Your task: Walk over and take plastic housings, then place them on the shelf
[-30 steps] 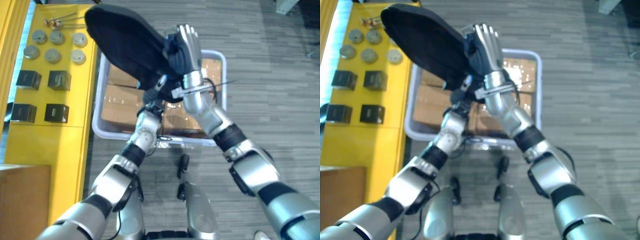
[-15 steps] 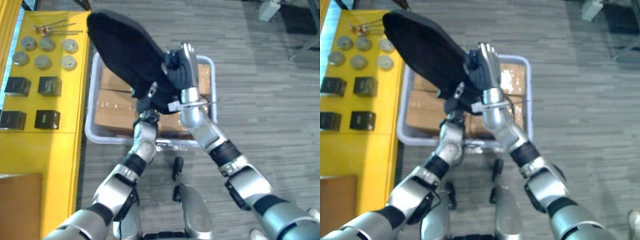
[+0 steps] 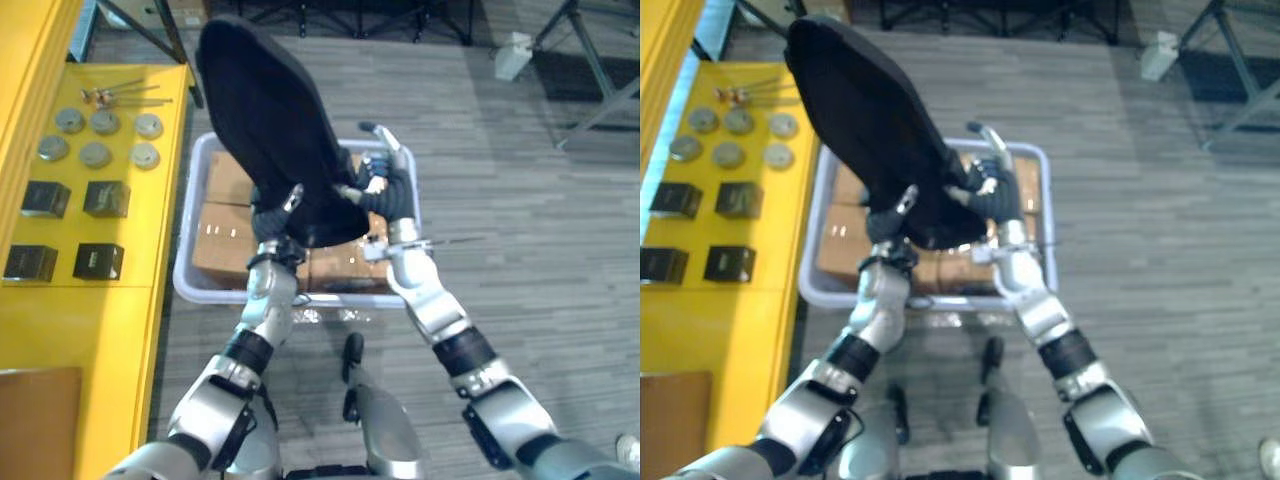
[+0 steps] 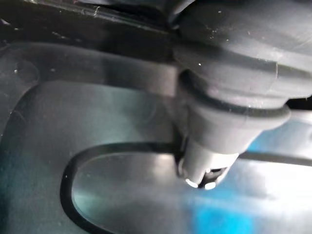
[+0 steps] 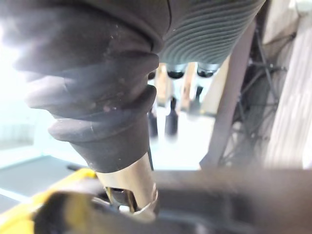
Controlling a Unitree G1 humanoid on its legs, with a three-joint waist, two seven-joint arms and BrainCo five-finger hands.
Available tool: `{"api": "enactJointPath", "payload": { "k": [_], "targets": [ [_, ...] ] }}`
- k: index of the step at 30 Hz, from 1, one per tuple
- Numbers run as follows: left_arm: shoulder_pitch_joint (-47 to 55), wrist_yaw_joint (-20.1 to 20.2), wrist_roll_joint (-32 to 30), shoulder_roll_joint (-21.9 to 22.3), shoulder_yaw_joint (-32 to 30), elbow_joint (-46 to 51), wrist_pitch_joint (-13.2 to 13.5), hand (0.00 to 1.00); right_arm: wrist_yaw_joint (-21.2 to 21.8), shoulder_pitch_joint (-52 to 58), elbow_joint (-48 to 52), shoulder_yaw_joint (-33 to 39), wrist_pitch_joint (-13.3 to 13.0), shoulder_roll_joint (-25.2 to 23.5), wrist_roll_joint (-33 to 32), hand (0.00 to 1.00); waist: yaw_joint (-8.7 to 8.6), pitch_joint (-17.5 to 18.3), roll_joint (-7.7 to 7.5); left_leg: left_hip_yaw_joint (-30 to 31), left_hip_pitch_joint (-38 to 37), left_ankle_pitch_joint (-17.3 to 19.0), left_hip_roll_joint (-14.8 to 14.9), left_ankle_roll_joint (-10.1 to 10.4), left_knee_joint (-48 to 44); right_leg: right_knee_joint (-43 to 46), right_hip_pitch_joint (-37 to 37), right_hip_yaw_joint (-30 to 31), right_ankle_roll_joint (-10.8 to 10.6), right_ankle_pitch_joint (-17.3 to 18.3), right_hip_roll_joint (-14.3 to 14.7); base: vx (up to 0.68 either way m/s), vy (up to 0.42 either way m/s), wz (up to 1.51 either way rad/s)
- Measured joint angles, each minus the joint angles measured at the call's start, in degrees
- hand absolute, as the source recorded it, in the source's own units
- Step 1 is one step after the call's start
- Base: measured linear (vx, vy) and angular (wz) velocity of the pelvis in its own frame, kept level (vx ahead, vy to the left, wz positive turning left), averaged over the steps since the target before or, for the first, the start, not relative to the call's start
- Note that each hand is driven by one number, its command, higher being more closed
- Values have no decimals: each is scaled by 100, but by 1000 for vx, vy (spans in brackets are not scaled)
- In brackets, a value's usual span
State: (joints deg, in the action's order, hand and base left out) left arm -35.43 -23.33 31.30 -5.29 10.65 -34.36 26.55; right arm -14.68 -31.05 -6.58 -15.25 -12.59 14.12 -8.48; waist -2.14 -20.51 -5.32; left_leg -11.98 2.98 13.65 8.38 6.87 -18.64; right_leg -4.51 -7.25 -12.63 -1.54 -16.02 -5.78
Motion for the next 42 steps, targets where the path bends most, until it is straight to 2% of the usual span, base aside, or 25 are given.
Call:
{"api": "enactJointPath", "payload": {
  "k": [3, 5, 9, 11, 14, 16, 17, 20, 21, 23, 26, 29, 32, 34, 36, 38, 39, 41, 42],
  "targets": [
    [75, -477, -798, -127, -246, 9, -184, 100, 238, -2, 440, 381, -32, 183, -336, 0, -6, 152, 20, -84, -404, -118, -8, 25, 339, -4, 226, 8, 16, 14, 12, 103, 56, -7],
    [164, -791, -1506, -229, -441, 62, -376, 100, 426, 61, 786, 692, -141, 337, -471, 0, -21, 497, 31, -113, -539, -162, -27, 26, 552, -9, 272, 9, 13, 48, 17, 56, 43, -4],
    [259, -1106, -2460, -405, -682, 198, -571, 100, 742, 461, 1349, 1111, -361, 441, -951, 0, -22, 812, 25, -109, -709, -224, -64, 20, 743, -15, 372, -1, 2, 83, -14, 16, 47, 3],
    [472, -1357, -3027, -454, -978, 454, -669, 100, 1145, 965, 1677, 1567, -526, 441, -1611, 0, -24, 902, 19, -113, -807, -293, -139, -3, 855, -14, 422, -15, -51, 126, -52, -14, 13, 5],
    [1042, -1592, -3415, -558, -1443, 773, -650, 100, 1397, 1990, 1751, 2421, -640, 408, -2117, 0, -71, 1114, 87, -118, -817, -291, -168, -6, 887, -17, 436, -34, -95, 248, -88, -57, 22, 2],
    [1428, -1638, -3393, -541, -1565, 1056, -600, 100, 1414, 2566, 1748, 2673, -639, 304, -2237, 0, -121, 1195, 160, -121, -838, -291, -169, -6, 931, -17, 438, -36, -107, 299, -91, -19, 7, 0],
    [1851, -1626, -3359, -505, -1665, 1458, -492, 100, 1404, 3026, 1732, 2755, -640, 128, -2244, 0, -182, 1229, 219, -139, -874, -292, -164, -4, 974, -17, 442, -26, -103, 323, -102, -4, 24, -6],
    [2657, -1418, -3263, -238, -1635, 2447, -275, 100, 1498, 3927, 1500, 2772, -601, -320, -2406, 0, -193, 1294, 330, -208, -904, -294, -129, 6, 1030, -18, 417, 3, -104, 337, -82, 13, 11, -10],
    [3011, -1121, -2963, -77, -1543, 2881, -126, 100, 1688, 4244, 1218, 2741, -538, -535, -2625, 0, -190, 1316, 368, -248, -903, -291, -123, 6, 1041, -21, 391, 28, -105, 341, -74, 6, 17, -12],
    [3576, -637, -2696, 155, -1316, 3343, 32, 100, 1738, 4612, 579, 2766, -530, -909, -2936, 0, -188, 1357, 437, -283, -889, -291, -126, 6, 1064, -23, 344, 54, -106, 341, -69, 2, 23, -10],
    [3933, -364, -2638, 186, -1296, 3353, 63, 100, 1730, 4813, 134, 2952, -608, -1084, -3065, 0, -187, 1394, 499, -282, -893, -290, -117, 8, 1076, -30, 343, 50, -110, 345, -57, 1, 8, -1],
    [4263, -207, -2250, 183, -1656, 3537, 64, 100, 2046, 4848, 120, 3303, -628, -1097, -3168, 0, -160, 1406, 515, -249, -882, -290, -116, 8, 1078, -65, 350, 10, -108, 355, -54, -18, 13, 3],
    [4368, -138, -1988, 176, -2026, 3969, 74, 100, 2363, 4796, 127, 3348, -594, -1083, -3173, 0, -43, 1411, 521, -60, -804, -291, -146, 0, 1059, -67, 390, -147, -111, 382, -93, -14, 23, 27],
    [4411, -285, -2045, 163, -2255, 4370, 84, 100, 2405, 4655, 129, 3084, -520, -1060, -3114, 0, 50, 1414, 529, 255, -711, -315, -179, -26, 1038, -67, 496, -455, -135, 427, -161, -9, 16, 76],
    [4452, -429, -2082, 164, -2527, 4645, 83, 100, 2449, 4383, 129, 2651, -477, -1033, -3094, 0, 241, 1419, 539, 451, -673, -358, -214, -29, 1051, -68, 579, -653, -158, 454, -214, 0, 10, 63],
    [4530, -667, -2189, 178, -2948, 4850, 68, 100, 2482, 4007, 128, 2068, -453, -1024, -2730, 0, 480, 1427, 569, 799, -577, -405, -274, -47, 1043, -69, 715, -995, -188, 484, -274, 20, -4, 72],
    [4588, -714, -2268, 190, -3077, 4916, 62, 100, 2485, 3912, 126, 1920, -452, -1022, -2643, 0, 530, 1427, 570, 895, -531, -418, -294, -56, 1044, -69, 739, -1104, -204, 499, -302, 26, 1, 80],
    [4853, -789, -2421, 253, -3547, 5179, -44, 100, 2501, 3547, 83, 1398, -451, -1016, -2378, 0, 807, 1433, 569, 1268, -369, -462, -379, -83, 1021, -68, 829, -1463, -257, 520, -388, 55, 28, 83],
    [4921, -789, -2481, 285, -3662, 5215, -71, 100, 2495, 3455, 31, 1268, -449, -1008, -2336, 0, 878, 1434, 568, 1377, -350, -477, -403, -94, 1026, -67, 888, -1588, -275, 532, -415, 67, 32, 81]
  ]
}}
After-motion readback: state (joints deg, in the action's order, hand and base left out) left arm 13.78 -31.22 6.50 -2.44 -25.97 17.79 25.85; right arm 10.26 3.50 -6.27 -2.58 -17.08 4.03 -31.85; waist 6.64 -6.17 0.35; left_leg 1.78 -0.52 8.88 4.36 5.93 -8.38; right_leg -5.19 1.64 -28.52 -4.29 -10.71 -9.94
